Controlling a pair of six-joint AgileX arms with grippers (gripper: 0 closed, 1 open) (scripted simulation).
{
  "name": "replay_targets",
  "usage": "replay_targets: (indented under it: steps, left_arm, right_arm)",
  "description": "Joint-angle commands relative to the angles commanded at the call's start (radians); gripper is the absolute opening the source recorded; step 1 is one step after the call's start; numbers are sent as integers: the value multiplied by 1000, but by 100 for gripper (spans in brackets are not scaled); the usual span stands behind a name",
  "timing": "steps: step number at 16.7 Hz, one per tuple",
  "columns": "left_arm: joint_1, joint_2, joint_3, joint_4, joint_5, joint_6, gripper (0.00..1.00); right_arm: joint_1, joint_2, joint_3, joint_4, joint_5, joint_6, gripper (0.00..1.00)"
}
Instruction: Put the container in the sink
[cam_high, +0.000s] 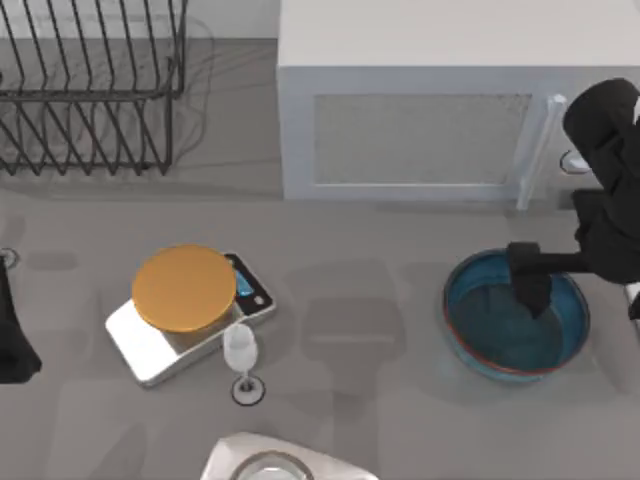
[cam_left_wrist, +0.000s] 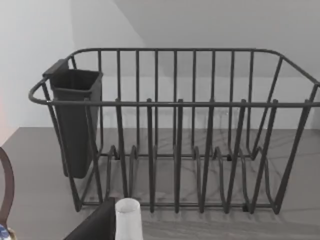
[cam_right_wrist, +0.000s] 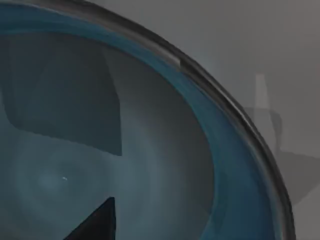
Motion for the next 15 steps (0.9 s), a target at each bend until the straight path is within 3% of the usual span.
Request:
replay_targets:
  steps: [6,15]
  left_arm:
    - [0,0,0,0,0,0,100]
    - [0,0,0,0,0,0,100]
  right_arm:
    - [0,19,-24,36,0,1,100]
    - [0,19,-24,36,0,1,32]
